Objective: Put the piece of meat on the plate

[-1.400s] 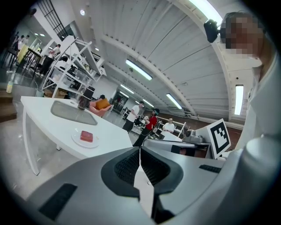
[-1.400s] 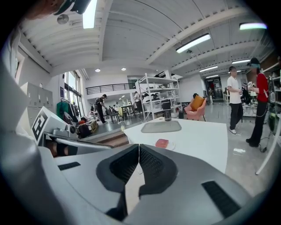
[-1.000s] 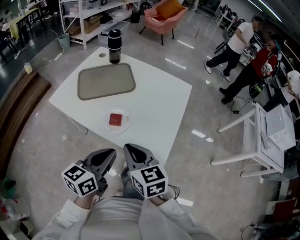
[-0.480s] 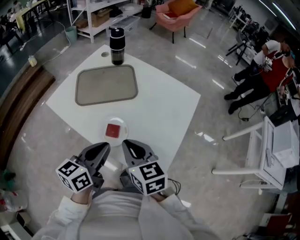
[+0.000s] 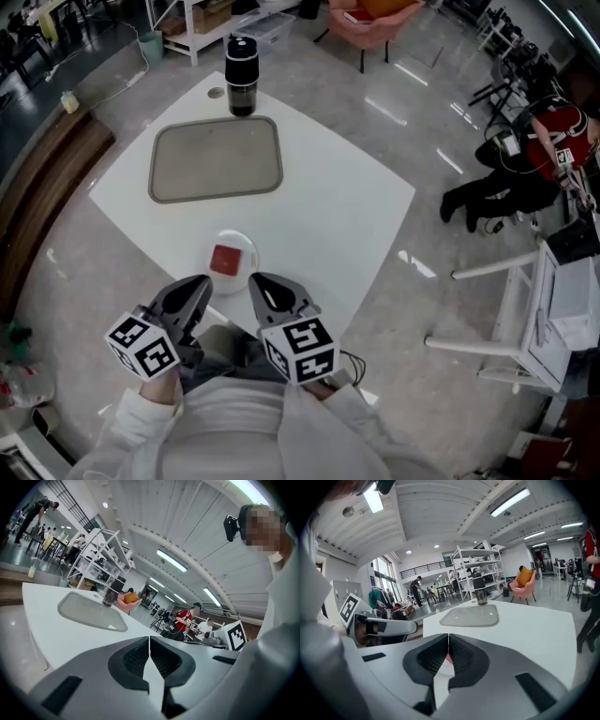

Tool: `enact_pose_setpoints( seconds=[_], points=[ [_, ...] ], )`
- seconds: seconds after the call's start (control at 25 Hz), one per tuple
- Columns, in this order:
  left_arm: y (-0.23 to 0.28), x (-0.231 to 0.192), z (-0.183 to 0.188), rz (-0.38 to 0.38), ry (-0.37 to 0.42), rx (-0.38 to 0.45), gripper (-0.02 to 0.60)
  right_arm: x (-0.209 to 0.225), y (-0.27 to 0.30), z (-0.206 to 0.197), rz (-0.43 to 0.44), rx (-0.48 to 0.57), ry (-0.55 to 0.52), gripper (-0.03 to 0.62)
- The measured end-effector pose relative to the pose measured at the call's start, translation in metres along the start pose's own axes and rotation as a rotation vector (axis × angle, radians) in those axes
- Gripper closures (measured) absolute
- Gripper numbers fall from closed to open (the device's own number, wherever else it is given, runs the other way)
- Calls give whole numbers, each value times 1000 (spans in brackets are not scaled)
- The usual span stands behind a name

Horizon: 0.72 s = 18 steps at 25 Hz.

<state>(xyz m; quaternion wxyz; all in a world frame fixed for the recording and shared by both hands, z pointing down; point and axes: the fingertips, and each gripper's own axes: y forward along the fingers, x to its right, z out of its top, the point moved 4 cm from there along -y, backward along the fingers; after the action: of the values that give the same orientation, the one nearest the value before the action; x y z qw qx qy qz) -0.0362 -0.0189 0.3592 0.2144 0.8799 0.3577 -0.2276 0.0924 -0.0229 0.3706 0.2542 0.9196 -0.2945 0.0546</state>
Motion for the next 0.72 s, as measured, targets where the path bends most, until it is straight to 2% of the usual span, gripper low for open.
enact_pose_setpoints(
  seconds=[0.48, 0.72],
  points=[
    [6, -27, 5, 20, -15, -58, 566, 7, 22, 3, -30, -45, 19, 579],
    [11, -32, 3, -10, -41, -91, 566, 13, 31, 3, -51, -59, 64, 579]
  ],
)
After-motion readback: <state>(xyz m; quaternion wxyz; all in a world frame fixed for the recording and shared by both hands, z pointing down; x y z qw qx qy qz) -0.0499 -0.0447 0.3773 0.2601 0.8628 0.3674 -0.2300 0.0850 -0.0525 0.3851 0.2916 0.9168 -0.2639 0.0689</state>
